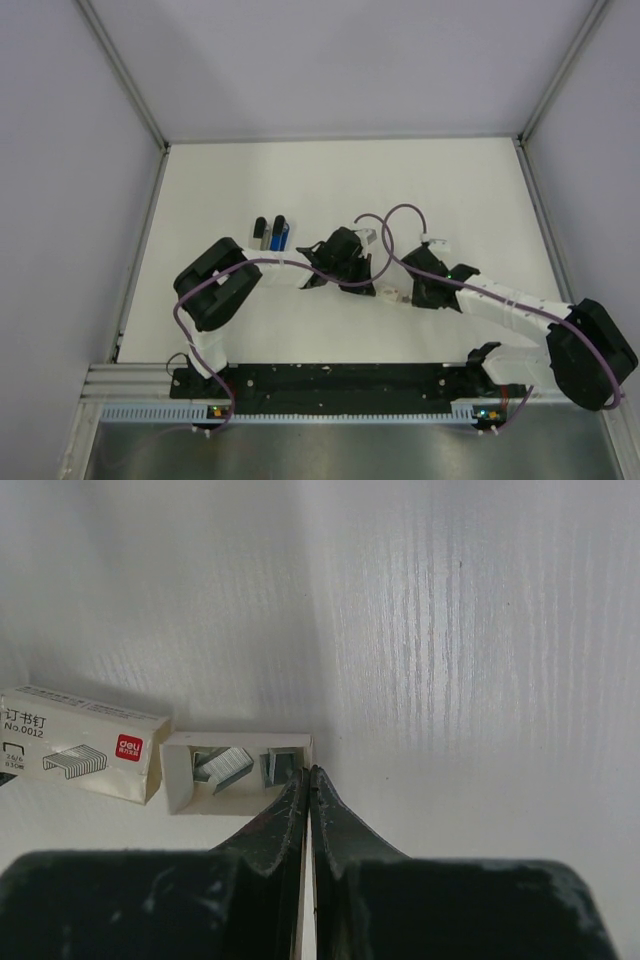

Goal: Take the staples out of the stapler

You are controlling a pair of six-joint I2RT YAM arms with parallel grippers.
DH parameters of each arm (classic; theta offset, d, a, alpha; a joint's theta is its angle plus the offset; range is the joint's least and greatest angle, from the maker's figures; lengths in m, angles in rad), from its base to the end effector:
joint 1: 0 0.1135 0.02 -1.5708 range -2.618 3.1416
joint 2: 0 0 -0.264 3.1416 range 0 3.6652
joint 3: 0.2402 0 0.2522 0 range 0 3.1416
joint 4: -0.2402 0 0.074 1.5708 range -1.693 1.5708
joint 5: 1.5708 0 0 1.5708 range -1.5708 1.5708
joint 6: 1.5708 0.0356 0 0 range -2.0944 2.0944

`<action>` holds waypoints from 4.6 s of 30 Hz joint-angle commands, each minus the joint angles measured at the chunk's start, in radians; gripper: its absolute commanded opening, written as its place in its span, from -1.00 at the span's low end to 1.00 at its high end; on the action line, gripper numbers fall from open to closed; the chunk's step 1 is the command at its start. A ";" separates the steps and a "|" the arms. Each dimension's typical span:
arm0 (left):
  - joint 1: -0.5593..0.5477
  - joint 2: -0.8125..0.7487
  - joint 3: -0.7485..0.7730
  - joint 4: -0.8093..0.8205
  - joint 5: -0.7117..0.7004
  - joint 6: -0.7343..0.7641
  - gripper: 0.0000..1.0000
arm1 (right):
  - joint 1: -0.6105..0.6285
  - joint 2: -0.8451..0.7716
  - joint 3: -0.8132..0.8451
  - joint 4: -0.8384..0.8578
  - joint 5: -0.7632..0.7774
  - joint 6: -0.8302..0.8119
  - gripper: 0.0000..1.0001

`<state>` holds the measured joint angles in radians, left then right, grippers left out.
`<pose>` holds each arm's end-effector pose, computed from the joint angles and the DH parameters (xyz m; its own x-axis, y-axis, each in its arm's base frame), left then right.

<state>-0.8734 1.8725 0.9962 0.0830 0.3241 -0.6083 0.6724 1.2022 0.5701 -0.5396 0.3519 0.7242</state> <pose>0.2334 -0.2962 0.1390 -0.8728 0.1982 -0.4460 0.4525 0.6712 -0.5871 0.1639 0.1148 0.1645 -0.8579 0.1120 -0.5015 0.1181 0.9928 0.0196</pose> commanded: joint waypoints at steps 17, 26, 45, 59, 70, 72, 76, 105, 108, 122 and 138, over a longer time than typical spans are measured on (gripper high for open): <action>-0.018 0.002 0.010 0.017 0.009 -0.005 -1.00 | 0.013 0.049 0.076 0.036 0.048 0.012 -1.00; -0.018 0.001 0.015 0.009 0.009 0.001 -1.00 | 0.015 0.069 0.097 0.038 0.065 -0.012 -1.00; -0.018 0.010 0.019 0.004 0.009 0.005 -1.00 | 0.012 0.062 0.103 0.032 0.119 -0.058 -1.00; -0.018 0.008 0.019 0.003 0.006 0.005 -1.00 | 0.013 0.094 0.117 0.059 0.090 -0.060 -1.00; -0.018 0.011 0.019 0.006 0.006 0.004 -1.00 | 0.015 0.092 0.099 0.076 0.068 -0.060 -1.00; -0.018 0.011 0.019 0.008 0.004 0.004 -1.00 | 0.013 0.094 0.097 0.078 0.062 -0.063 -1.00; -0.018 0.013 0.019 0.008 0.006 0.004 -1.00 | 0.018 0.086 0.091 0.081 0.052 -0.072 -1.00; -0.016 0.019 0.041 -0.026 0.004 0.058 -1.00 | 0.053 0.007 0.030 0.073 0.007 -0.077 -1.00; -0.016 0.022 0.041 -0.026 0.003 0.058 -1.00 | 0.061 0.011 0.034 0.078 0.007 -0.071 -1.00; -0.016 0.050 0.032 0.003 0.012 0.058 -1.00 | 0.082 -0.018 -0.004 0.152 -0.060 -0.054 -1.00; -0.016 0.016 0.009 0.008 0.089 0.202 -1.00 | 0.082 -0.099 -0.050 0.066 -0.031 -0.069 -1.00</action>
<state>-0.8845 1.8896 1.0153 0.0814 0.3855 -0.4801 0.7376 1.1400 0.5232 -0.4706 0.3347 0.6556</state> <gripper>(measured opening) 0.013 0.005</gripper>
